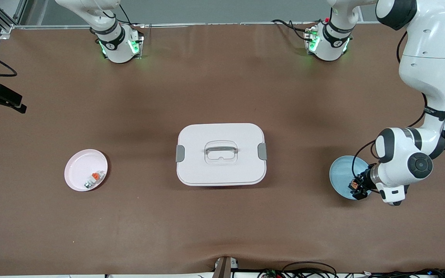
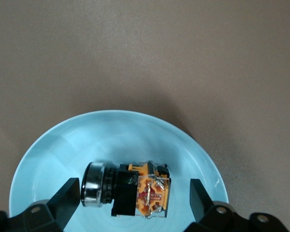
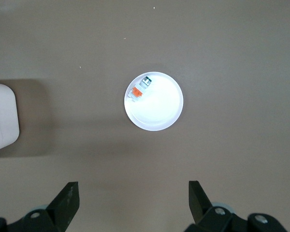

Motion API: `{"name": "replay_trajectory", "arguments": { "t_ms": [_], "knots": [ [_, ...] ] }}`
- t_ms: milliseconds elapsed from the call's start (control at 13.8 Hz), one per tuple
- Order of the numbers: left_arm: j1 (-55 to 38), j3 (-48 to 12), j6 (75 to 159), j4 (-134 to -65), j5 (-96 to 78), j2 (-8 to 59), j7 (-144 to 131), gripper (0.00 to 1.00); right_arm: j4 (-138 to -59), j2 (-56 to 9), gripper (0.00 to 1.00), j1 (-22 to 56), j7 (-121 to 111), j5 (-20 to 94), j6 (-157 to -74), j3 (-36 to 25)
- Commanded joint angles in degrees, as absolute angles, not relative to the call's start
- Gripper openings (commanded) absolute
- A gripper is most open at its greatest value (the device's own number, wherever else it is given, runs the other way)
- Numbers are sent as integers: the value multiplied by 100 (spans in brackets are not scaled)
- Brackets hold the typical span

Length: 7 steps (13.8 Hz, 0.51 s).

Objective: Transfer orange switch to right arm and place
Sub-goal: 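Lower the left gripper and grasp the black-and-orange switch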

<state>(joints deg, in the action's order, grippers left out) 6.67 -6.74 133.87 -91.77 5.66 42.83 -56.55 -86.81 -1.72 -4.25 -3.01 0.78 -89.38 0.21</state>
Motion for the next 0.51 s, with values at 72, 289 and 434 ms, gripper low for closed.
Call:
{"name": "replay_trajectory", "arguments": {
  "t_ms": [72, 289, 434],
  "knots": [
    [659, -686, 13456, -9263, 694, 4298, -5695, 92, -8745, -62, 100, -404, -316, 26, -8947, 18],
    [677, -686, 13447, -9395, 694, 4272, -5713, 41, -8745, -61, 100, -404, -308, 26, -8938, 26],
    [694, -703, 13316, -9404, 694, 4097, -5818, 0, -8745, -53, 100, -404, -308, 35, -8947, 26]
  ]
}}
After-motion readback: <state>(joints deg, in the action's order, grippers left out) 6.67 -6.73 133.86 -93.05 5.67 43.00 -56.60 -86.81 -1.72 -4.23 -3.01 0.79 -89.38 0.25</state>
